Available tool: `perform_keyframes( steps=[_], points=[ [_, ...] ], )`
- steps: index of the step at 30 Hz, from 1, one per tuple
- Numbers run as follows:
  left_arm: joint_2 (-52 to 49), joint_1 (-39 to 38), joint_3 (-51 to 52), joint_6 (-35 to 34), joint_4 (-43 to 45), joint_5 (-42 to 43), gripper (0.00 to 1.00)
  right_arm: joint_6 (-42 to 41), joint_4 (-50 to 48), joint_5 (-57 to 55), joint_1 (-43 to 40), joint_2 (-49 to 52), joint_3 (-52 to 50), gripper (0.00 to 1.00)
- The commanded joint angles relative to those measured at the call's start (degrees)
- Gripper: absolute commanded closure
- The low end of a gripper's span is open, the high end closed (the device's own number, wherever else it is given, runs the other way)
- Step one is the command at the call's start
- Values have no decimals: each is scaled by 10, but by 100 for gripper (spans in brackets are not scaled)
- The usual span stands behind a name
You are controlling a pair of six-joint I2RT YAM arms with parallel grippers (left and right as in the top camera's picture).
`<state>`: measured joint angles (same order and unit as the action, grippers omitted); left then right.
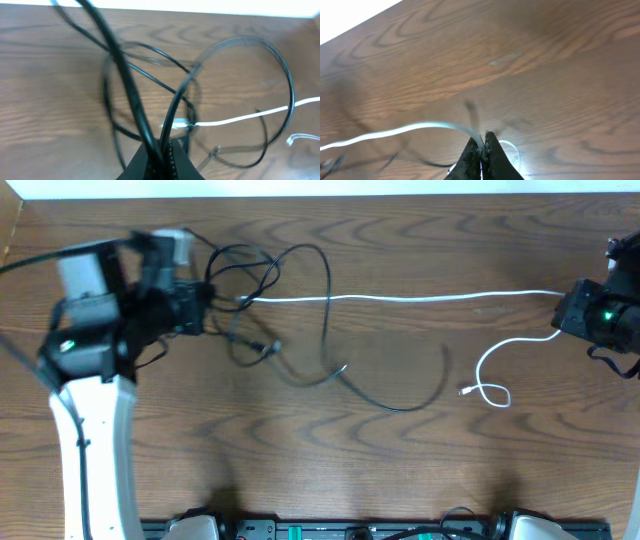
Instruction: Untangle cables
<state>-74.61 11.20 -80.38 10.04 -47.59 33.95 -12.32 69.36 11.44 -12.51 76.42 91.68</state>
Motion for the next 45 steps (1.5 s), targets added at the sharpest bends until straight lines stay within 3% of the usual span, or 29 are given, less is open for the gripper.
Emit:
perform_keyframes(
  steps=[1, 7, 16, 22, 29, 37, 45],
  points=[
    [30, 50, -3, -3, -19, -2, 93, 8, -2, -83, 1, -8, 5, 99],
    [65, 127, -3, -45, -41, -1, 93, -58, -24, -238, -8, -8, 5, 99],
    [68, 125, -3, -48, -88, 55, 93, -52, -123, -169, -20, -2, 5, 99],
    [64, 85, -3, -17, -139, 87, 92, -22, -246, -169, -45, 19, 5, 99],
    [64, -3, -3, 0, -158, 87, 92, -24, -365, -137, -137, 68, 5, 99],
    [64, -94, -3, 0, -158, 87, 93, -26, -383, -93, -260, 179, 28, 99],
    [63, -136, -3, 0, -158, 84, 93, -47, -356, -64, -360, 249, 108, 99]
  ],
)
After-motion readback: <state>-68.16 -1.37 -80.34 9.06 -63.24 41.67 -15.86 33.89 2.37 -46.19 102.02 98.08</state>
